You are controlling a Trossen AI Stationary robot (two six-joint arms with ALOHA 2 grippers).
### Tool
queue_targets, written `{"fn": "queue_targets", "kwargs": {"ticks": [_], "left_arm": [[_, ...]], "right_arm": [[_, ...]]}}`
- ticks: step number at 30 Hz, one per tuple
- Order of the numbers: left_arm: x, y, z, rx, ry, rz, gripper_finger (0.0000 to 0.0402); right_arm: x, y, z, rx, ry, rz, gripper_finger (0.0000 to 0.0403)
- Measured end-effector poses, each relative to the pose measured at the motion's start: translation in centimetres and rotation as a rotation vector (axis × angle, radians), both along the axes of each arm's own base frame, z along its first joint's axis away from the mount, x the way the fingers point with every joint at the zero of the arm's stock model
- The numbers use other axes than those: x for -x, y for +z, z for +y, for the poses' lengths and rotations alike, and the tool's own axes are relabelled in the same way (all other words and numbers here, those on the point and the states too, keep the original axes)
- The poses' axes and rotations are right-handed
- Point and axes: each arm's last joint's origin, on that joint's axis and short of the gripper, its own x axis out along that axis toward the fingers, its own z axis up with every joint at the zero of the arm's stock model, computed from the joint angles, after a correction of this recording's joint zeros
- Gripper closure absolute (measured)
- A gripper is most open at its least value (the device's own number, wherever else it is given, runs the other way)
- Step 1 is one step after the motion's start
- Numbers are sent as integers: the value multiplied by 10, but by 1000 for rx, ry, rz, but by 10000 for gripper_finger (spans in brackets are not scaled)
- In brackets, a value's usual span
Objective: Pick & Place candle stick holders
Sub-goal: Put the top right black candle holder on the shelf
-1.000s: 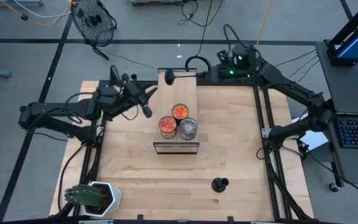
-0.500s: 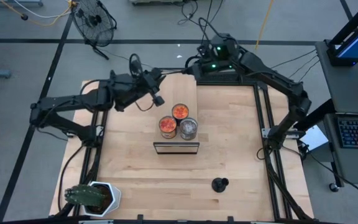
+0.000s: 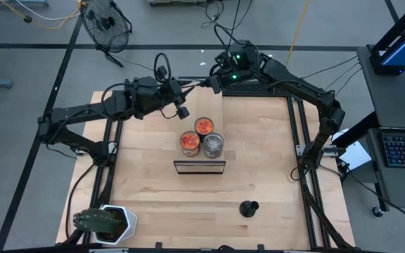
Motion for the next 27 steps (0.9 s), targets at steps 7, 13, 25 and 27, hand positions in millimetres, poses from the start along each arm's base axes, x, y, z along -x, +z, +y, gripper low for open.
{"fn": "queue_targets", "kwargs": {"ticks": [7, 13, 25, 27], "left_arm": [[-8, -8, 1, 35, -53, 17, 261], [-22, -22, 5, 28, -52, 67, 188], [-44, -18, 16, -23, 0, 204, 195], [-45, -19, 18, -16, 2, 249, 205]], "right_arm": [[0, 0, 0, 7, 3, 0, 391], [0, 0, 0, 10, 4, 0, 391], [1, -2, 1, -5, 5, 26, 391], [1, -2, 1, -4, 6, 26, 391]]}}
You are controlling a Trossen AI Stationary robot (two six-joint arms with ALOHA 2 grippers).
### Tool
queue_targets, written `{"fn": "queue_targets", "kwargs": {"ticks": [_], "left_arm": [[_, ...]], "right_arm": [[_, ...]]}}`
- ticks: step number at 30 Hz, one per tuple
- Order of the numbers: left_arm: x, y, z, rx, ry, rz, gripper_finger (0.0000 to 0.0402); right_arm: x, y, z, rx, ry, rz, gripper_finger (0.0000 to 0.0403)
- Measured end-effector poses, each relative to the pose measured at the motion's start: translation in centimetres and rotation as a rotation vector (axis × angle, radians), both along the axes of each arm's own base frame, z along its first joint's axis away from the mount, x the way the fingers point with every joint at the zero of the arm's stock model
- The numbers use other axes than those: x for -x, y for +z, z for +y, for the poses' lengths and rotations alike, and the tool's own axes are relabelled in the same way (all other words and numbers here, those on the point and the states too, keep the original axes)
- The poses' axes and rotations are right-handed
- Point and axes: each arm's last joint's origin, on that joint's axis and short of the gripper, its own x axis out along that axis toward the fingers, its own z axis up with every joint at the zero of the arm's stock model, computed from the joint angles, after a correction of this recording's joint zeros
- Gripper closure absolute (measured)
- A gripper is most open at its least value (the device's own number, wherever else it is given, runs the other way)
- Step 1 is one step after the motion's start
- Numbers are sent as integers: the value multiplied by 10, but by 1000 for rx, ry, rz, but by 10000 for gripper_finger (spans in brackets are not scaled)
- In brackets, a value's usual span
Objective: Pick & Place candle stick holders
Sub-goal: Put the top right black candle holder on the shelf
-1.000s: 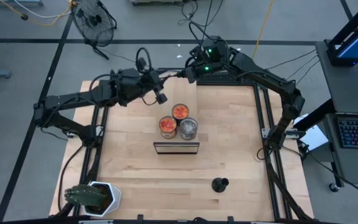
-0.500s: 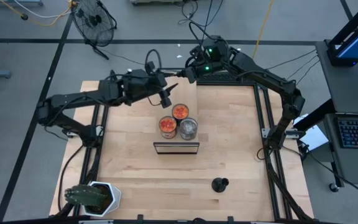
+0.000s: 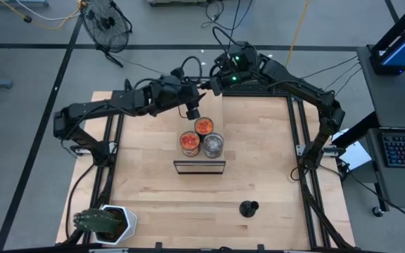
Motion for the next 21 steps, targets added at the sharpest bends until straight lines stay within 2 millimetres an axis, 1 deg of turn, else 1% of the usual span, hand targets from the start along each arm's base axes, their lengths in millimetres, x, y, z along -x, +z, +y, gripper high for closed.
{"fn": "queue_targets", "kwargs": {"ticks": [4, 9, 12, 16, 20, 21], "left_arm": [[-2, -6, 5, 8, 9, 49, 225], [-2, -4, 6, 14, 7, 32, 249], [-1, -5, 8, 31, 14, 26, 270], [0, -6, 12, 66, -1, 20, 314], [1, -7, 14, 81, 4, 19, 375], [1, -7, 14, 82, 1, 18, 380]], "right_arm": [[0, 0, -1, -1, -3, 3, 391], [0, 0, 0, -3, -1, 5, 391], [-1, 0, 2, -2, 5, 3, 391], [-4, 0, 8, 0, 23, 0, 391], [-6, 1, 13, 2, 39, -5, 391], [-7, 1, 14, 3, 41, -7, 391]]}}
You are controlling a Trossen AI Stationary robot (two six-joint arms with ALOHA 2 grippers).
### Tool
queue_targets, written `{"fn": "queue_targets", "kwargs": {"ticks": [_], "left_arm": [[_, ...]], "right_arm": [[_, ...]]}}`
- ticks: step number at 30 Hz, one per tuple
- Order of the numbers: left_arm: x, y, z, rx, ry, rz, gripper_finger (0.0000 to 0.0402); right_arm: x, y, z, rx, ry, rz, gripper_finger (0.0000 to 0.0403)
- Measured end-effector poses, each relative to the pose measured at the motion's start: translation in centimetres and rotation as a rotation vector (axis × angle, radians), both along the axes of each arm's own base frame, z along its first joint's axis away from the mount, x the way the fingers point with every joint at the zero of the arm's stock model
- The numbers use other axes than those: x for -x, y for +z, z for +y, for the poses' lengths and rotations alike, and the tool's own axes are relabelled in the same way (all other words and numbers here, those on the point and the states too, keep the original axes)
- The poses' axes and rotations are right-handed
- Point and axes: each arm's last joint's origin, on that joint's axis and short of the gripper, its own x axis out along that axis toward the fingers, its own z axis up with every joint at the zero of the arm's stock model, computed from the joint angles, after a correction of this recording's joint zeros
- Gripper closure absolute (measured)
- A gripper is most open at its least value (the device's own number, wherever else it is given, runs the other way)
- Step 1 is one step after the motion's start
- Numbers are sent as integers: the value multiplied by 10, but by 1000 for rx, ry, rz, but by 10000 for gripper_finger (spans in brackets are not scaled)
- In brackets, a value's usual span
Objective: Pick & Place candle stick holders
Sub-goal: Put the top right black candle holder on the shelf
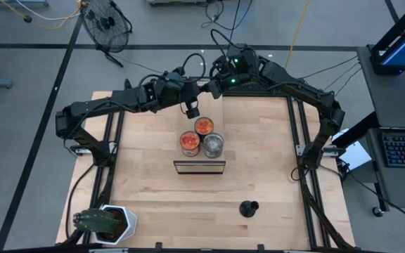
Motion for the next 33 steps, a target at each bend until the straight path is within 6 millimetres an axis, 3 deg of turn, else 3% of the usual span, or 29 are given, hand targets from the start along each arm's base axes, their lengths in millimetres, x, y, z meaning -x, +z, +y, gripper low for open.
{"fn": "queue_targets", "kwargs": {"ticks": [7, 14, 20, 26, 33], "left_arm": [[0, -1, -1, 15, 4, 3, 380], [0, 0, 0, 14, 36, -9, 381], [2, -3, 1, 38, 55, 11, 381], [5, -5, 2, 30, 98, 42, 382], [11, 1, 5, 22, 145, 15, 382]], "right_arm": [[-2, 0, 5, 5, 8, 4, 387], [-4, 3, 5, 19, 12, -30, 313], [-4, 3, 5, 20, 14, -33, 279], [0, 11, 6, 41, 16, -72, 265], [18, 28, 4, 92, 3, -109, 267]]}}
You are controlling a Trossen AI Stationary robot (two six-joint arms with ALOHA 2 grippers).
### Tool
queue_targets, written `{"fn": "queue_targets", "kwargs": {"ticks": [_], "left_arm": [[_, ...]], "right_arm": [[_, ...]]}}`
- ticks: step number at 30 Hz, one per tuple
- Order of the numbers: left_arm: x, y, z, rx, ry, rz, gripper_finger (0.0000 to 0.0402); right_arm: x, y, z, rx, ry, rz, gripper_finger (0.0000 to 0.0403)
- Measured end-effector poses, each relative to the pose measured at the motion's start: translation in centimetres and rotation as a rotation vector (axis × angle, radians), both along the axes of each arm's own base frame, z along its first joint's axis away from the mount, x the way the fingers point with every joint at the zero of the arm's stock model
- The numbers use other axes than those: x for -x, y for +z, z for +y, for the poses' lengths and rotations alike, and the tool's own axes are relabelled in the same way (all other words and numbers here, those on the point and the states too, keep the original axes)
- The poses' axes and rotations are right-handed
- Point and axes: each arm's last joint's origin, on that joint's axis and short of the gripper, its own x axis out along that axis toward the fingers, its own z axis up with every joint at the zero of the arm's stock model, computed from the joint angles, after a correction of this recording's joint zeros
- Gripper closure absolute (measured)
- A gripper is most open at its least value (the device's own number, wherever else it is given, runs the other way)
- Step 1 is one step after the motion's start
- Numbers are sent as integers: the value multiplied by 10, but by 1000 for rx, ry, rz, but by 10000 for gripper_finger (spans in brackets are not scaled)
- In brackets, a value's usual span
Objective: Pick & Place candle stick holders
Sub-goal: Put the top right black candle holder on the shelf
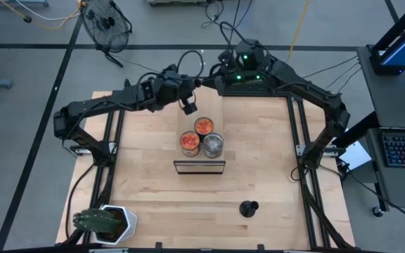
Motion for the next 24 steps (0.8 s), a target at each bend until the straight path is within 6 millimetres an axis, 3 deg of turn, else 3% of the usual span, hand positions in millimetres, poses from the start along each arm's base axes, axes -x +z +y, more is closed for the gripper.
{"fn": "queue_targets", "kwargs": {"ticks": [7, 12, 17, 24], "left_arm": [[18, 15, 10, 49, 97, -124, 382], [26, 26, 23, 160, 70, -301, 382], [31, 36, 37, 225, 31, -452, 382], [38, 42, 58, 216, 55, -576, 382]], "right_arm": [[36, 12, -4, 133, -138, 108, 283], [65, 12, -3, 271, -186, 218, 330], [87, 8, 4, 373, -173, 217, 395], [113, -14, 13, 399, -210, 173, 401]]}}
